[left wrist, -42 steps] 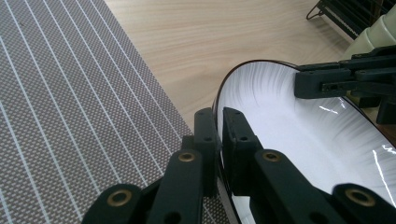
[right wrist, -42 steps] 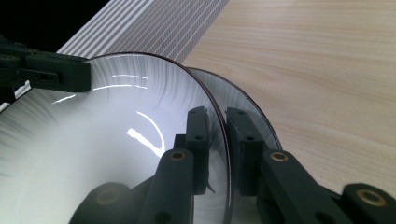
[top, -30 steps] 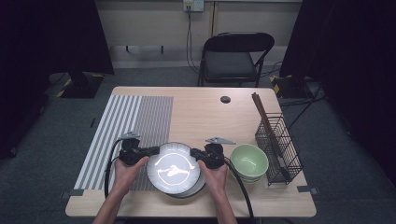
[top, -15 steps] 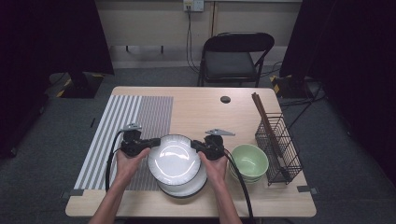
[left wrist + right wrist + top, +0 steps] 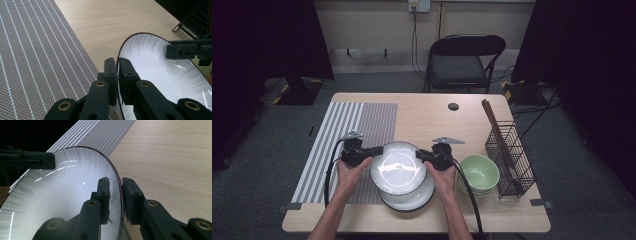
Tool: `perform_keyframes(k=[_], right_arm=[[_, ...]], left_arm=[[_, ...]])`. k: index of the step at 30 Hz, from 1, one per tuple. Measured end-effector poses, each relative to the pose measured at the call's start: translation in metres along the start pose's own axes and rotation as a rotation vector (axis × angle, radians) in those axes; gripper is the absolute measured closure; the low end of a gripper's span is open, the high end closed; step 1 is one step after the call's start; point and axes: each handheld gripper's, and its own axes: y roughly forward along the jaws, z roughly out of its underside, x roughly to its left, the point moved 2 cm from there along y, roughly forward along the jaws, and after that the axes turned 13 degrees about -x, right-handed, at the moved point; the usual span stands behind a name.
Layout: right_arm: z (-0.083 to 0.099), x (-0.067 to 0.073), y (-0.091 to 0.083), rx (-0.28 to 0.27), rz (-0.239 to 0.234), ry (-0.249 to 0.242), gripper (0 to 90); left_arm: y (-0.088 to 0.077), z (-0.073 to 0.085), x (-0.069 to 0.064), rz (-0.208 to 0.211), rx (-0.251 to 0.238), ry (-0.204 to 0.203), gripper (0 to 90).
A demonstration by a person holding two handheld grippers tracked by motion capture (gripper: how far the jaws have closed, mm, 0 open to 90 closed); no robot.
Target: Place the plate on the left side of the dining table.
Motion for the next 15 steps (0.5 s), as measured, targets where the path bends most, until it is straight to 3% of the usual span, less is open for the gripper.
perform_keyframes(k=[4,9,13,15], right_arm=[[0.0058,-0.0007,-0.0018,0.022,0.003,0.014,77.5],[0.0078,-0.004,-0.0032,-0.01,-0.018,0.071,83.3],[0.0072,-0.0045,-0.004,-0.021,-0.007,0.068,84.3],[0.0076,-0.0048,-0.0039,-0.023,-0.005,0.07,84.3]], left_arm=[[0.0004,0.0013,0.0022,0.007,-0.004,-0.017,85.5],[-0.0006,0.0024,0.0037,0.018,-0.009,-0.036,85.4],[-0.0036,0.0027,0.0018,0.024,-0.015,-0.058,84.2],[-0.0052,0.0038,-0.0009,0.028,-0.006,-0.048,81.1]])
